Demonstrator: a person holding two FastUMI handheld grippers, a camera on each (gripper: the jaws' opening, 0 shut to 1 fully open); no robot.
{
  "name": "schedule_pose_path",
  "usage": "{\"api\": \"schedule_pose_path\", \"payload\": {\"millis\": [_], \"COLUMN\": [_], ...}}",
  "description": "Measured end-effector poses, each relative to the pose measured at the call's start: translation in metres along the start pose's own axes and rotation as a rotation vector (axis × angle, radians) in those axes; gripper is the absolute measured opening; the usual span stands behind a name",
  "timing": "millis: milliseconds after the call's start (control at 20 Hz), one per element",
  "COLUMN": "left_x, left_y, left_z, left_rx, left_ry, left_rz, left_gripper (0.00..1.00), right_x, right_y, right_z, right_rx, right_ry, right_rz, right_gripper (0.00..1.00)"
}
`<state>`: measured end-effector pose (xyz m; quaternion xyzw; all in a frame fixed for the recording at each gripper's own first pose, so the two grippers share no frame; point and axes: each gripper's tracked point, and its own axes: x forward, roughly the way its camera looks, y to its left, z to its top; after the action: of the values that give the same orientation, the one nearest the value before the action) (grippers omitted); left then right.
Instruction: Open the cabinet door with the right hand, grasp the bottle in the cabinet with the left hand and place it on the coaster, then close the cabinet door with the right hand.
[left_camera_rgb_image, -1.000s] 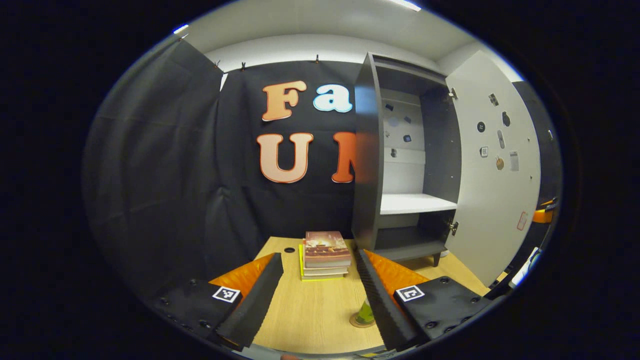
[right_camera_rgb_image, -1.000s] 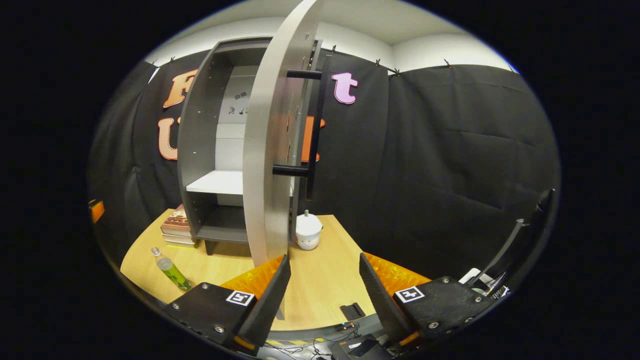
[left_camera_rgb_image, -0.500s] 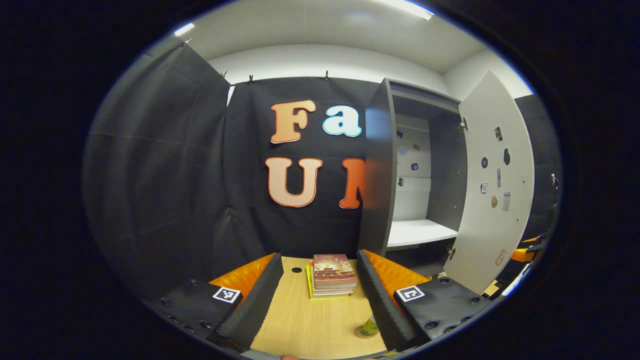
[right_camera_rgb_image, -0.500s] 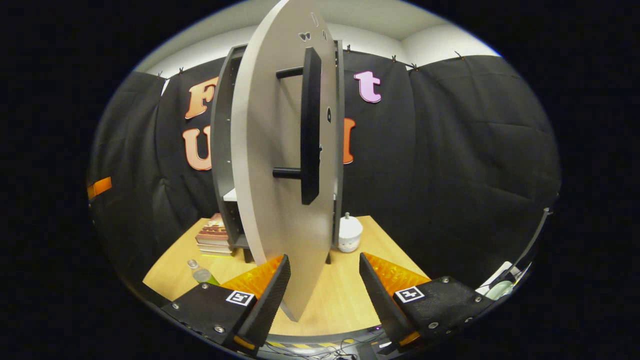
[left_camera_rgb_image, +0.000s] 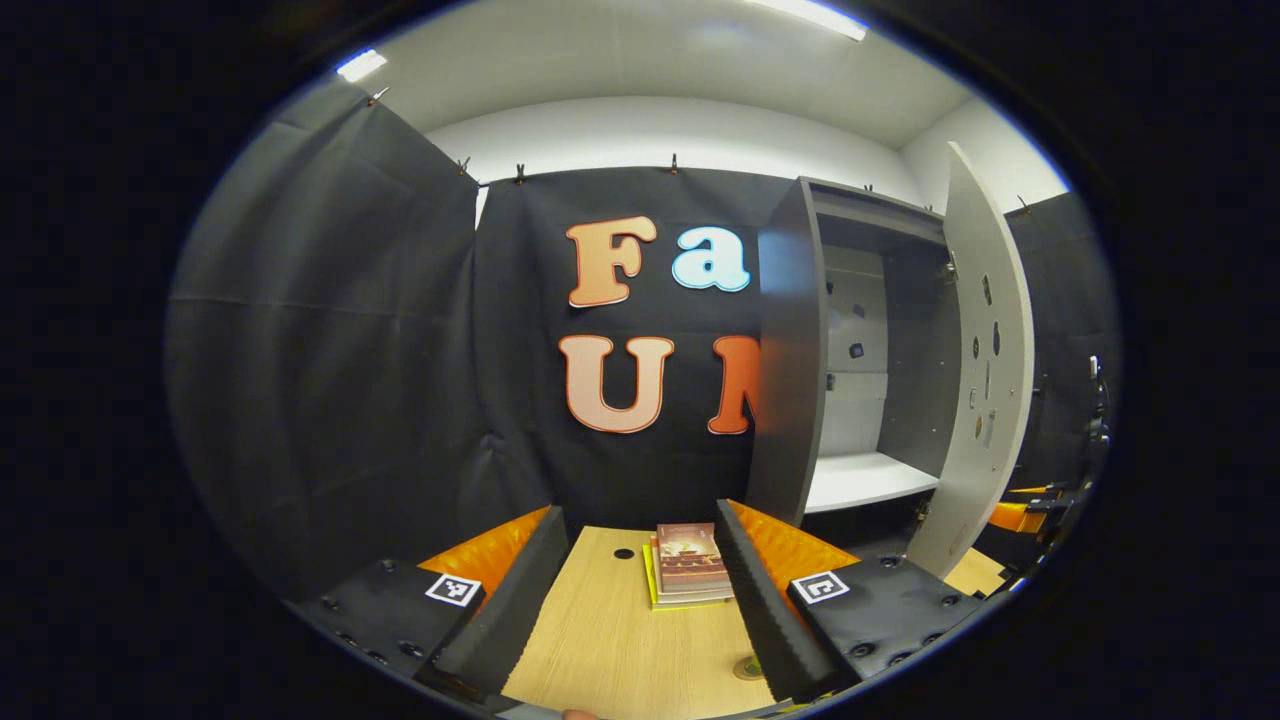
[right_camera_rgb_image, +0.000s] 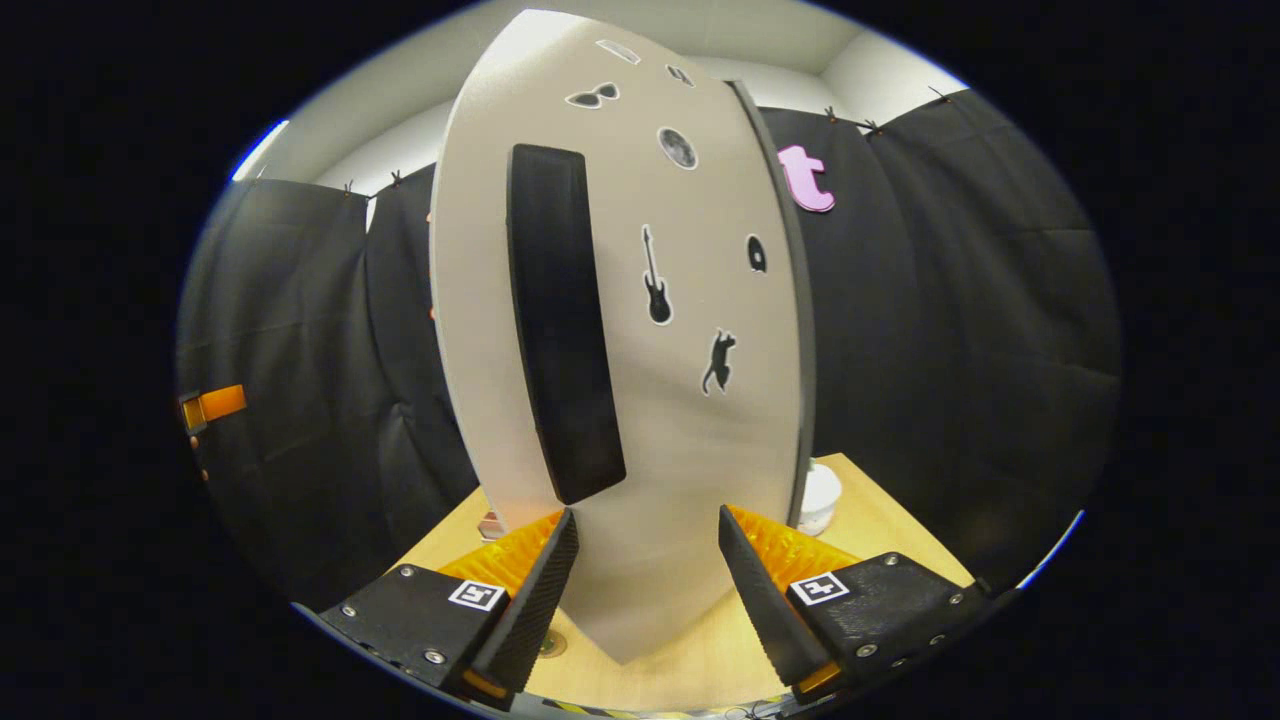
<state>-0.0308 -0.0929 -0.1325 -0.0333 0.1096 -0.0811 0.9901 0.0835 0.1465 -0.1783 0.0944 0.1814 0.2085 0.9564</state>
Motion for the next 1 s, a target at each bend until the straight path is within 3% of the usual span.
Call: {"api": "schedule_pose_path", "payload": {"millis": [100,350,850,950,1000], "left_x": [0.000,0.000,0.004,0.008,0.010], "left_y": [0.008,0.028,0.052,0.053,0.054], "left_z": [0.003,0.006,0.003,0.002,0.003], "left_rx": [-0.004,-0.011,-0.032,-0.034,-0.035], "left_ry": [-0.003,-0.007,0.007,0.015,0.015], "left_rz": [0.018,0.062,0.088,0.085,0.084], "left_gripper": [1.00,1.00,0.99,0.94,0.99], "right_x": [0.003,0.000,0.026,0.029,0.031], "right_y": [0.000,0.004,0.010,0.011,0.012], "right_z": [0.000,0.000,0.008,0.011,0.013], "right_rx": [-0.007,0.022,0.019,0.006,-0.004], "right_ry": [-0.002,0.000,0.004,0.004,0.005], "right_rz": [0.013,0.050,0.022,0.017,0.014], "right_gripper": [0.89,0.89,0.89,0.89,0.89]}}
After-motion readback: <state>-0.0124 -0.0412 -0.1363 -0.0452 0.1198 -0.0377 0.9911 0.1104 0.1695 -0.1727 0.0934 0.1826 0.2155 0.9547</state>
